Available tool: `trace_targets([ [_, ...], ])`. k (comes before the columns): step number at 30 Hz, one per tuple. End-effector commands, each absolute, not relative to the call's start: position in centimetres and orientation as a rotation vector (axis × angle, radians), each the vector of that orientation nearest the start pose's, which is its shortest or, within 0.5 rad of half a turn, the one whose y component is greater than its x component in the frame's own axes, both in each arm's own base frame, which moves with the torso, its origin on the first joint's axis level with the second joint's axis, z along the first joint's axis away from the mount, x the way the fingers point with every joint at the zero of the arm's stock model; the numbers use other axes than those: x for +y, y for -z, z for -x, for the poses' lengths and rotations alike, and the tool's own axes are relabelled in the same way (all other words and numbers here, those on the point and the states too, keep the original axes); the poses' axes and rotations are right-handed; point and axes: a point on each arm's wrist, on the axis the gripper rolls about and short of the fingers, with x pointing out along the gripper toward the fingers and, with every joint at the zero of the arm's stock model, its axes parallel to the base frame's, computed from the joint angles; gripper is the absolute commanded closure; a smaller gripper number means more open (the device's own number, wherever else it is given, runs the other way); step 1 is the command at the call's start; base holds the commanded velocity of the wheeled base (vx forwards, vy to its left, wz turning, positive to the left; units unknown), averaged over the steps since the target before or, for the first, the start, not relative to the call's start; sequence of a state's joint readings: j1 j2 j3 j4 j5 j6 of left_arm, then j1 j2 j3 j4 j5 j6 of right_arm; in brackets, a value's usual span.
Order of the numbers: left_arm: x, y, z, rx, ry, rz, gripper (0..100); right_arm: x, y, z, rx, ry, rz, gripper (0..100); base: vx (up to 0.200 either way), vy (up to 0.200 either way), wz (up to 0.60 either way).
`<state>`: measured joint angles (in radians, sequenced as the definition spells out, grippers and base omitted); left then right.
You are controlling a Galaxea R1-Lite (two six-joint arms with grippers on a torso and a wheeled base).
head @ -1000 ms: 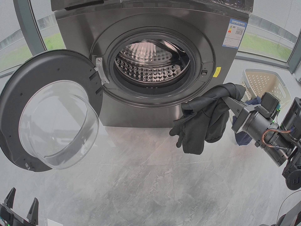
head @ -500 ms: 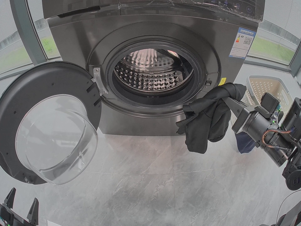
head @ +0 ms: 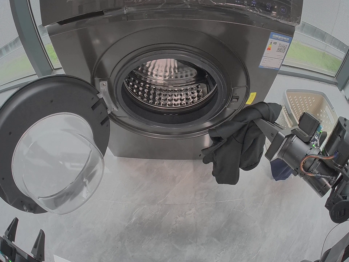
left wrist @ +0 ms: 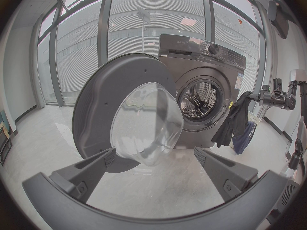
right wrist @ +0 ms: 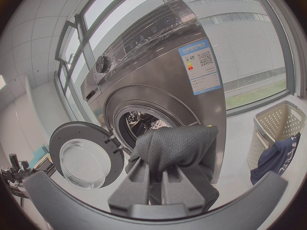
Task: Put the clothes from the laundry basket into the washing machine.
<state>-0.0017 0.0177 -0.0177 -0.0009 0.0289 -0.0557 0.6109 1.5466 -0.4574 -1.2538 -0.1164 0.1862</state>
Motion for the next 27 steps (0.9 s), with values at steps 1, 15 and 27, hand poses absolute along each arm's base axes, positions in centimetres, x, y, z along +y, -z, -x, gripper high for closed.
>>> trace_targets([
  [1, 0.1, -7.6, 2.2, 0.004, -0.029, 0.054, 0, 15.5, -20.5, -20.1, -0.135, -0.565, -0.258, 100, 0.0, 0.0, 0.0],
  [15, 0.1, -7.6, 2.2, 0.005, -0.026, 0.006, 0, 19.4, -21.2, -20.7, -0.15, -0.622, -0.281, 100, 0.0, 0.0, 0.0],
  [27, 0.0, -7.6, 2.2, 0.003, -0.025, 0.011, 0, 20.3, -21.1, -21.1, -0.15, -0.632, -0.283, 100, 0.0, 0.0, 0.0],
])
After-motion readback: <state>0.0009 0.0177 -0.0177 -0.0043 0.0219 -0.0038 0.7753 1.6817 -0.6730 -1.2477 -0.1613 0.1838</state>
